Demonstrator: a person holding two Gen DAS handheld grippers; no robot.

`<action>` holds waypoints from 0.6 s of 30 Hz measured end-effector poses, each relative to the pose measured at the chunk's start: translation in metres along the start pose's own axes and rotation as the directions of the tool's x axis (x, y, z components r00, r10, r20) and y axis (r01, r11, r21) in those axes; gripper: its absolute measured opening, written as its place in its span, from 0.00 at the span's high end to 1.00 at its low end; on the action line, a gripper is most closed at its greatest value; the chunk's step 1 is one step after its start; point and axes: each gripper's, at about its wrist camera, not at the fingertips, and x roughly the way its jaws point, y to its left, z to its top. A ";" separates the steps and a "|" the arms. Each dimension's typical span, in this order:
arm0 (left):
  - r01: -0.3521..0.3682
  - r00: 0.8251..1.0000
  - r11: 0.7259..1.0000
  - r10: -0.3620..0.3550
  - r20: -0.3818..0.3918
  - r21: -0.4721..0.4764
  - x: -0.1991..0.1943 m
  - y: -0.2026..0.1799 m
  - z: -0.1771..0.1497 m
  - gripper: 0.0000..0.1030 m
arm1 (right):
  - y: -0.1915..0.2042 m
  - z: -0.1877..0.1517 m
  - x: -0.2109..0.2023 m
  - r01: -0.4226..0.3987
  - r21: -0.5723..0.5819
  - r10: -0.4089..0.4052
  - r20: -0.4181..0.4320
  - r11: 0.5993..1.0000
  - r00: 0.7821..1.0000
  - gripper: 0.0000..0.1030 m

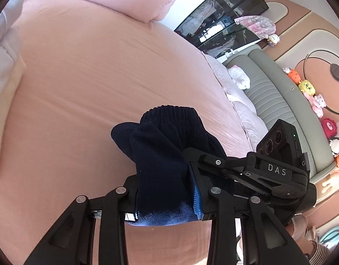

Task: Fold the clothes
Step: 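Grasp the folded navy shorts with both tools and lift them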

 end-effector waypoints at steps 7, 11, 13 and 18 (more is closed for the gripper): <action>-0.016 0.996 0.998 0.022 0.091 -0.063 -0.052 0.029 0.018 0.69 | 0.077 -0.004 0.023 -0.023 -0.200 0.015 -0.039 0.979 0.999 0.61; -0.048 0.989 0.997 0.055 0.136 -0.056 -0.078 0.035 0.025 0.69 | 0.115 -0.005 0.034 -0.034 -0.288 0.013 -0.072 0.957 0.997 0.61; -0.048 0.987 0.997 0.058 0.147 -0.068 -0.085 0.037 0.032 0.69 | 0.131 -0.003 0.038 -0.041 -0.317 0.014 -0.086 0.948 0.996 0.61; -0.033 0.980 0.995 0.050 0.194 -0.090 -0.100 0.037 0.044 0.69 | 0.167 -0.004 0.038 -0.025 -0.398 -0.015 -0.096 0.917 0.995 0.61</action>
